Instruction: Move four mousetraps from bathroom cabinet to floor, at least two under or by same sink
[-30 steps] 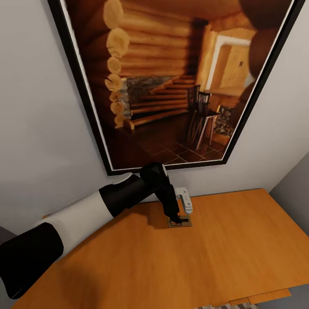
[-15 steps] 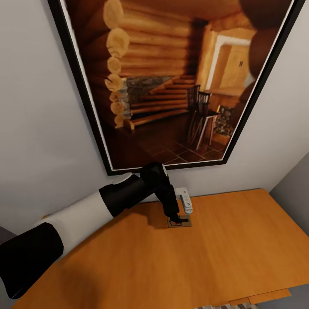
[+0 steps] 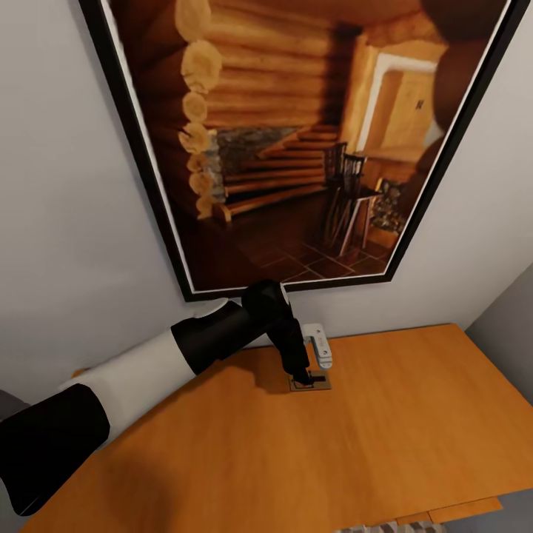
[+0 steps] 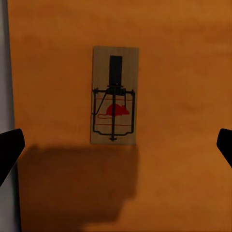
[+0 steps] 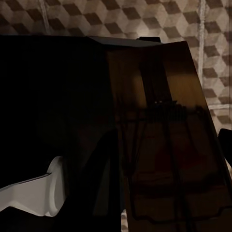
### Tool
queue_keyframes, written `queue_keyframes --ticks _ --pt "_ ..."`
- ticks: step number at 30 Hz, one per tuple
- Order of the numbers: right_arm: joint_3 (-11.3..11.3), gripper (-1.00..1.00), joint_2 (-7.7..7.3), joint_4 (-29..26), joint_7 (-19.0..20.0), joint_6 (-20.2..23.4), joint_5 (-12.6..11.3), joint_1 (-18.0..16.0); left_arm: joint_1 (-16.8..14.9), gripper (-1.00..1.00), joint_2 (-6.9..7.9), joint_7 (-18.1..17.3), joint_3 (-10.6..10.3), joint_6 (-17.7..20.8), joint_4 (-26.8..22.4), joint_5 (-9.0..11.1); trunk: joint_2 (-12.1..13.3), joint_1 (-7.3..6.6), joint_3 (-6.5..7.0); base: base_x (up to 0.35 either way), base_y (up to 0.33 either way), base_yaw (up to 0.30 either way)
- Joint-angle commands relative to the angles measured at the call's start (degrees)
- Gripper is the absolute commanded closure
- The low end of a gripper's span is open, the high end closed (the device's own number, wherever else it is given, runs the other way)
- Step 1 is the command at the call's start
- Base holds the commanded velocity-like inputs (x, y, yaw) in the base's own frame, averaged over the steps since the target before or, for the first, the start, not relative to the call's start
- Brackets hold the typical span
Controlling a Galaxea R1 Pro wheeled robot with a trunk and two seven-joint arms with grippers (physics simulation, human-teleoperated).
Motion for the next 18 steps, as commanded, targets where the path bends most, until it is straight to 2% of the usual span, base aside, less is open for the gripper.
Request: queue_keyframes --ticks 1,18 --pt "0.31 1.0 0.01 0.11 0.34 -0.27 -0.73 -0.04 -0.05 -1.0 -0.02 -0.59 0.01 0.36 -0.04 -0.6 -0.11 0.03 -0.15 0.0 0.0 0.0" --pt "0.32 1.0 -0.06 0.11 0.22 -0.32 -0.71 -0.03 -0.07 -1.0 0.19 -0.76 0.01 0.36 -0.2 -0.53 -0.11 0.03 -0.6 0.0 0.0 0.0"
